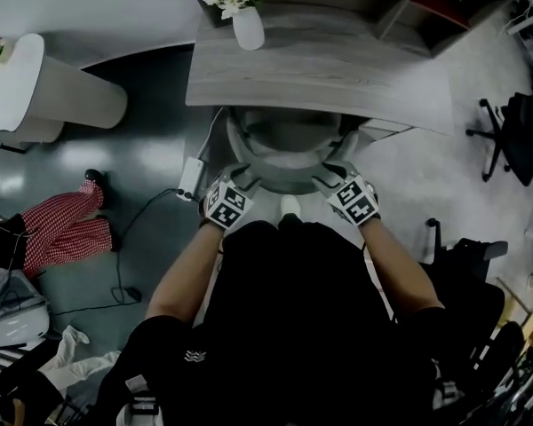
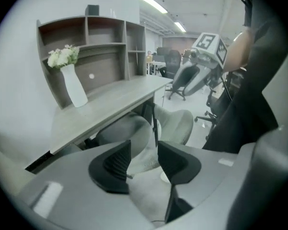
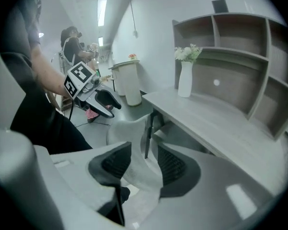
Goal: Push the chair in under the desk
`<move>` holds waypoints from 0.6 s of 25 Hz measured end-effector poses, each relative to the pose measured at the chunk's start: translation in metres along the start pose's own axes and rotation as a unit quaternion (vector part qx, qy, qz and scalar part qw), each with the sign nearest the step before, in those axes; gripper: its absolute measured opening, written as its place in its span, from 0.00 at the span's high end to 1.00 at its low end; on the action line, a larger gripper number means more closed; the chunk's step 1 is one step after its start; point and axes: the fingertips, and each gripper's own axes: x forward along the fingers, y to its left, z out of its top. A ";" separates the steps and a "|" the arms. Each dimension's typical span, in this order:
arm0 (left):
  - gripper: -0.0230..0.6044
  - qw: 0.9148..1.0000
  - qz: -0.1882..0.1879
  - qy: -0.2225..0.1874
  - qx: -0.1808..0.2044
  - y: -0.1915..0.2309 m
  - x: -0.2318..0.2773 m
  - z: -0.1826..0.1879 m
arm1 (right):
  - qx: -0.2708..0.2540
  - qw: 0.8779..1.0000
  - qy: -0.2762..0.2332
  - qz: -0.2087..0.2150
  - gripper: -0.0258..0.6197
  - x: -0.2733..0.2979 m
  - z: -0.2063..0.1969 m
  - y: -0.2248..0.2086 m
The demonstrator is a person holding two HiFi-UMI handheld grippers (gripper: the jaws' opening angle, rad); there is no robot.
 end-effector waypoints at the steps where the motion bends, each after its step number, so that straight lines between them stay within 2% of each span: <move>1: 0.67 1.000 0.008 -0.012 -0.008 0.004 -0.005 0.008 | 0.002 1.000 -0.006 -0.008 0.69 -0.003 0.002 -0.003; 5: 0.68 0.996 0.032 -0.062 -0.053 0.023 -0.021 0.037 | 0.017 0.999 -0.020 -0.032 0.69 -0.014 0.007 -0.016; 9: 0.70 0.986 0.051 -0.108 -0.117 0.042 -0.037 0.053 | 0.033 0.998 -0.025 -0.053 0.69 -0.024 0.008 -0.027; 15: 0.80 0.975 0.063 -0.165 -0.134 0.053 -0.059 0.089 | 0.109 0.983 -0.124 -0.081 0.71 -0.056 0.024 -0.052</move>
